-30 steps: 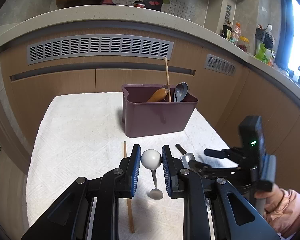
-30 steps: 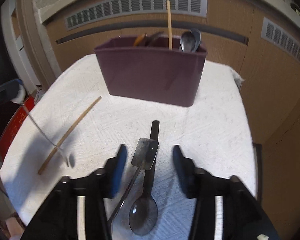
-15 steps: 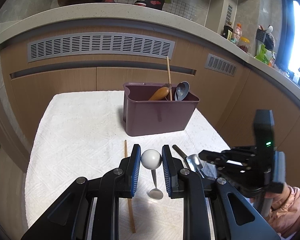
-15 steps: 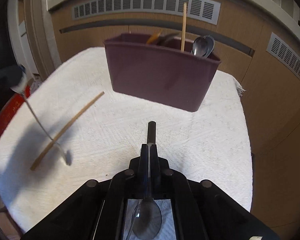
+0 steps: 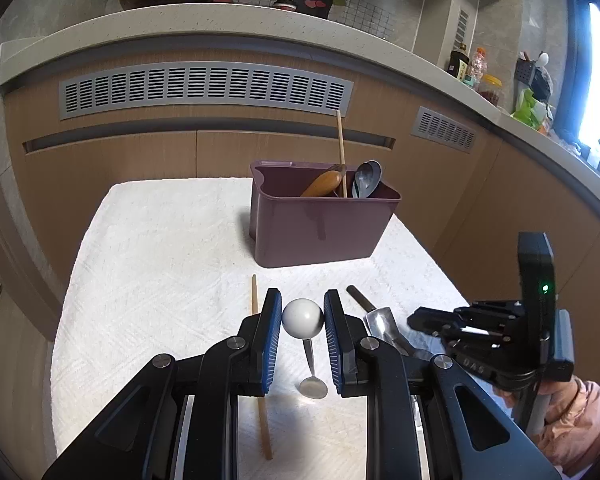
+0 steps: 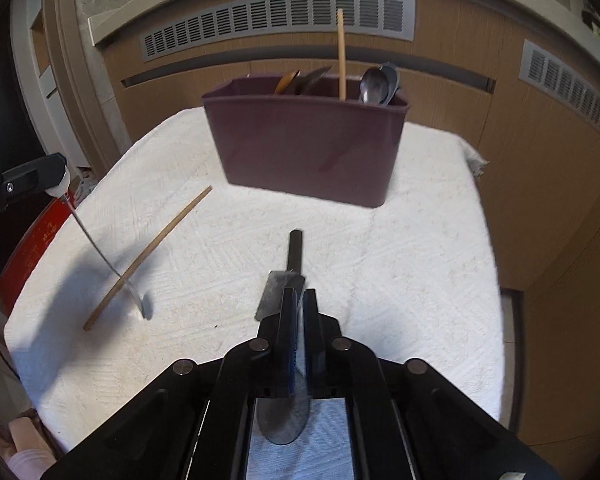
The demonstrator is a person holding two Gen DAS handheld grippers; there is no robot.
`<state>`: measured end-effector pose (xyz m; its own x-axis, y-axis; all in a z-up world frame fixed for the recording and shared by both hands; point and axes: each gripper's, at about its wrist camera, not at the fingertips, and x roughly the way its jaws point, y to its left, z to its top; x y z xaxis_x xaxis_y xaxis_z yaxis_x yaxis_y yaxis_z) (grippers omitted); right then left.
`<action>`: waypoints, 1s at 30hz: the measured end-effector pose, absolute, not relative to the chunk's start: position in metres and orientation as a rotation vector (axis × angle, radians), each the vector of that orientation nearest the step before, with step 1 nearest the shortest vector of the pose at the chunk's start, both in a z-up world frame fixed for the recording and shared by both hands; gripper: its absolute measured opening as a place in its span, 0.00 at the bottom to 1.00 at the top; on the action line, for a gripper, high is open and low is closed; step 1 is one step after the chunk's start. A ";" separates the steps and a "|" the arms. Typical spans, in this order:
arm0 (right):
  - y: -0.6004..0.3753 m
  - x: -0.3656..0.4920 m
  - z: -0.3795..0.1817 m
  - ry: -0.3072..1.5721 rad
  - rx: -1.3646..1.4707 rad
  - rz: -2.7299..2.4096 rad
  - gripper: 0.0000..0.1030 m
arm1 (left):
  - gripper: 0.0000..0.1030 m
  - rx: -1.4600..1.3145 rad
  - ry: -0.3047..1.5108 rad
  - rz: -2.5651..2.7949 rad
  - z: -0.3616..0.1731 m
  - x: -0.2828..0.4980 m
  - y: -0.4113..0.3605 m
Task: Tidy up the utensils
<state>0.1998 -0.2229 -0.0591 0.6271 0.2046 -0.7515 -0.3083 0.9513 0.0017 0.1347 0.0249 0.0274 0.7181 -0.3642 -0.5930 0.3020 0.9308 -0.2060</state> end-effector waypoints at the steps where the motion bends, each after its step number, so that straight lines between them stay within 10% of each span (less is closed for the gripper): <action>1: -0.221 0.201 -0.063 0.853 -0.132 0.291 0.16 | 0.22 -0.099 0.675 -0.368 0.027 0.135 0.025; 4: -0.215 0.204 -0.071 0.854 -0.139 0.248 0.32 | 0.22 -0.104 0.674 -0.366 0.027 0.135 0.027; 30: -0.194 0.223 -0.086 0.892 -0.188 0.145 0.39 | 0.22 -0.168 0.678 -0.375 0.019 0.145 0.045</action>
<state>0.2228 -0.1943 -0.0862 0.6200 0.0472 -0.7831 -0.2036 0.9737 -0.1025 0.1446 0.0453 0.0186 0.7153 -0.3912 -0.5791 0.2831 0.9198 -0.2717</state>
